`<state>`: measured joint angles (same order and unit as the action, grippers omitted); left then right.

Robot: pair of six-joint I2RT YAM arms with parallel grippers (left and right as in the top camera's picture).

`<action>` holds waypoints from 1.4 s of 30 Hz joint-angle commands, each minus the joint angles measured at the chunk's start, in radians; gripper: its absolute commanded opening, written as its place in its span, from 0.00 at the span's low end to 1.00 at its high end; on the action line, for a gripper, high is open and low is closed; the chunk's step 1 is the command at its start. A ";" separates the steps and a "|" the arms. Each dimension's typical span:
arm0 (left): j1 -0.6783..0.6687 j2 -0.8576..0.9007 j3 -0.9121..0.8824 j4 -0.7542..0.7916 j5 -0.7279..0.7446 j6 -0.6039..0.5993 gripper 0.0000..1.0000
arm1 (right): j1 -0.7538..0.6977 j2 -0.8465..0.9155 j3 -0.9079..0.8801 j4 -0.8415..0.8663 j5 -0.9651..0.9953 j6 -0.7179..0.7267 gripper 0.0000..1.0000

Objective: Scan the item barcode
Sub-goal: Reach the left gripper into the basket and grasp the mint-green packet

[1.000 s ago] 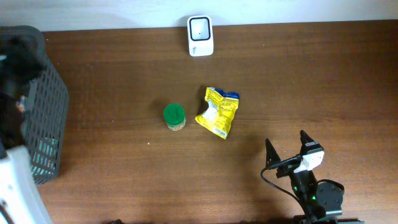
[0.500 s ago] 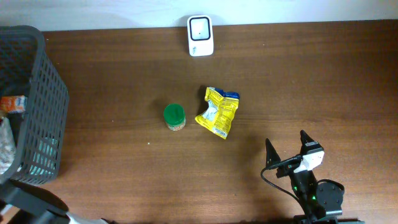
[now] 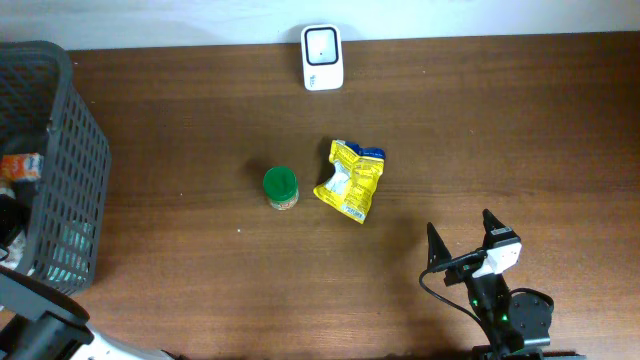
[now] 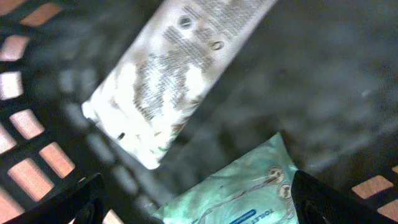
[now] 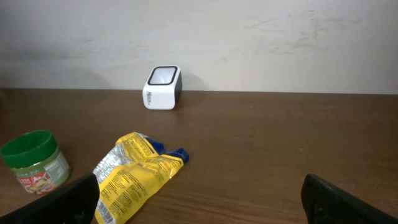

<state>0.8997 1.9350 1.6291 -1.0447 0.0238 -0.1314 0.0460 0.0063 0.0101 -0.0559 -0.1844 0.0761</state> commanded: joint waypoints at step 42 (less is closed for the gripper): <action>-0.100 0.127 0.227 -0.128 0.156 0.171 0.00 | 0.007 -0.003 -0.005 -0.007 -0.005 0.007 0.98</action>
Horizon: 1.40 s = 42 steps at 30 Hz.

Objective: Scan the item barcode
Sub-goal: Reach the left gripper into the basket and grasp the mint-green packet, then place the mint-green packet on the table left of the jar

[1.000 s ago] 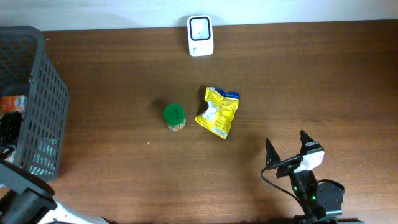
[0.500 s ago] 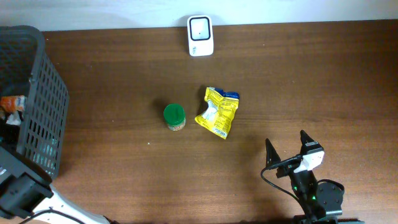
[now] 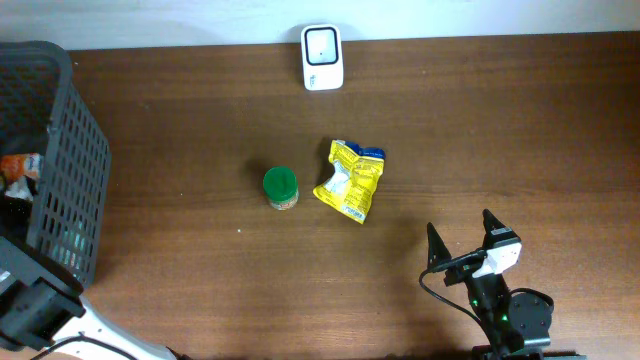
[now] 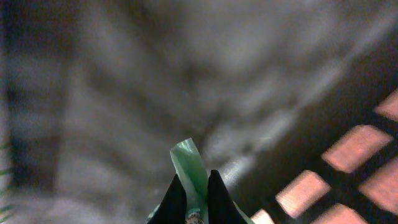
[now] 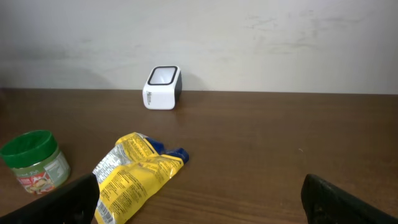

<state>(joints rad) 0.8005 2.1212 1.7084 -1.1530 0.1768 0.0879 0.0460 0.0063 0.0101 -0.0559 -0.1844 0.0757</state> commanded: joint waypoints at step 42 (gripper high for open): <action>-0.925 -0.517 -0.664 0.499 -0.106 -0.729 0.00 | 0.007 -0.003 -0.005 -0.007 -0.005 0.008 0.98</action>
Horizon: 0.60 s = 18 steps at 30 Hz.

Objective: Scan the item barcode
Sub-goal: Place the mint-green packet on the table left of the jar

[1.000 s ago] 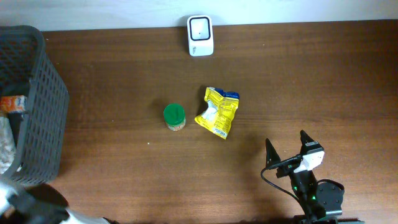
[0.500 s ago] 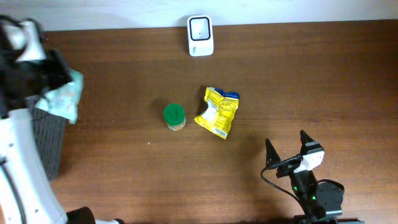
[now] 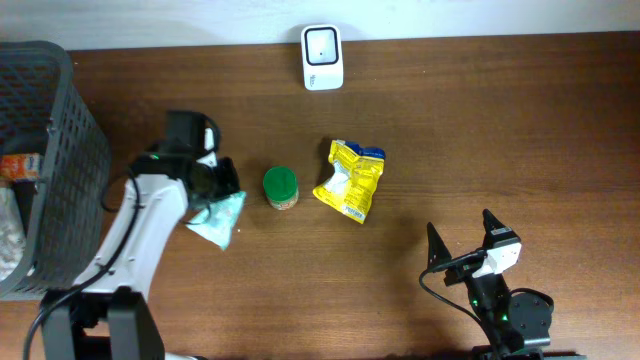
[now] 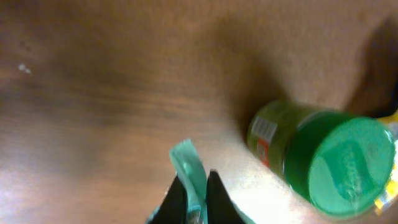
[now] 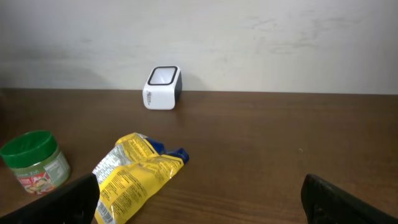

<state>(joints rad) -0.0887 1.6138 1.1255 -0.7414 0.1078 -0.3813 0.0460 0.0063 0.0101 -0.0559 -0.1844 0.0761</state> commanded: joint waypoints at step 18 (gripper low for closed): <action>-0.029 -0.128 0.084 0.177 -0.074 -0.131 0.99 | 0.007 -0.003 -0.005 -0.007 -0.005 0.007 0.98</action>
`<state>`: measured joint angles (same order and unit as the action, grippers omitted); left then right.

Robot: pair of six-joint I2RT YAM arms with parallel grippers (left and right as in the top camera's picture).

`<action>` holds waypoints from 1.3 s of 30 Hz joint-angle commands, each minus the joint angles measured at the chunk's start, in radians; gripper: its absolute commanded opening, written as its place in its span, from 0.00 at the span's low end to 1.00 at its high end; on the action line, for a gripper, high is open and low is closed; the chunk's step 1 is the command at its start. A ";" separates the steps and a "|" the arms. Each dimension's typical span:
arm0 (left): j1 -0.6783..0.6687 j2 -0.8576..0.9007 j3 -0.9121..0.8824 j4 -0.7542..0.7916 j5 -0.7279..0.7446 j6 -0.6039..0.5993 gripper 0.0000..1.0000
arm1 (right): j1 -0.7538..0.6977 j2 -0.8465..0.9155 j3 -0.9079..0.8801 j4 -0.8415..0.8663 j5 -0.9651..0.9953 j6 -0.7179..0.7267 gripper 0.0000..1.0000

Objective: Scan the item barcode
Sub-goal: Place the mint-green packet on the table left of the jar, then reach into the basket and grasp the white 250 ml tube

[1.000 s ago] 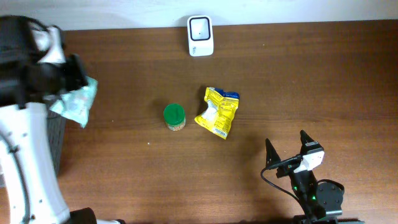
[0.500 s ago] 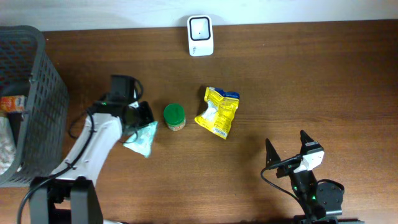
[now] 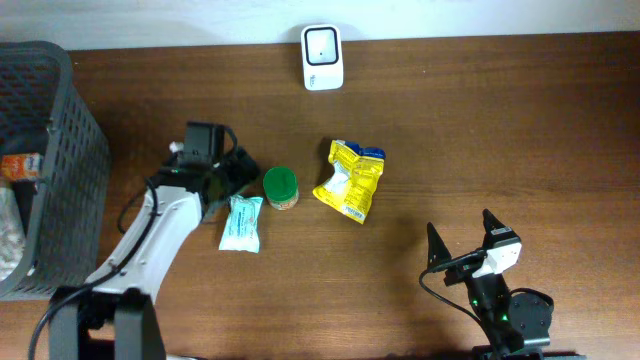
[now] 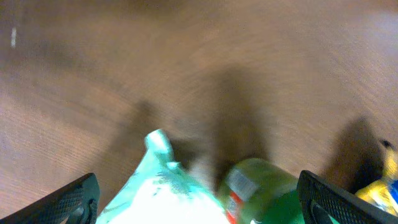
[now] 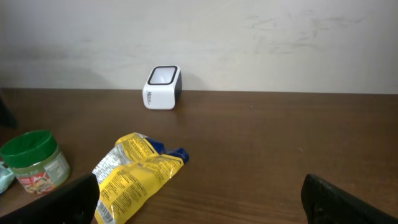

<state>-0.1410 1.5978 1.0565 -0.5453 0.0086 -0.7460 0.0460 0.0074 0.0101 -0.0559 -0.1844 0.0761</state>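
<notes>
A mint-green wipes packet [image 3: 240,222] lies flat on the table, just left of the green-lidded jar [image 3: 281,187]. My left gripper [image 3: 236,178] hovers open just behind the packet with nothing between its fingers. In the left wrist view the packet [image 4: 165,190] and the jar [image 4: 267,193] lie below the spread fingertips [image 4: 71,200]. The white barcode scanner [image 3: 322,44] stands at the table's back edge, also seen as the scanner [image 5: 163,87]. My right gripper [image 3: 465,245] rests open at the front right, empty.
A crumpled yellow snack bag [image 3: 352,180] lies right of the jar, and the same bag [image 5: 134,177] shows low in the right wrist view. A dark mesh basket [image 3: 55,150] with more items stands at the left edge.
My left gripper was shut on the mint packet left of the jar. It is now open, and the packet lies on the table. The right arm has not moved.
My left gripper was open inside the basket over a mint packet and a white tube. Then it was shut on the packet's edge in the basket. Later it held the packet over the table beside the jar, and now the packet lies there, let go.
</notes>
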 commanded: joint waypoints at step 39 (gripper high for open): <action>0.917 0.299 0.724 -0.328 -0.339 0.736 0.77 | 0.007 -0.004 -0.005 -0.007 -0.005 0.007 0.98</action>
<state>0.7727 1.8767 1.8259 -0.8886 -0.2466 -0.0479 0.0460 0.0074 0.0101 -0.0559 -0.1844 0.0765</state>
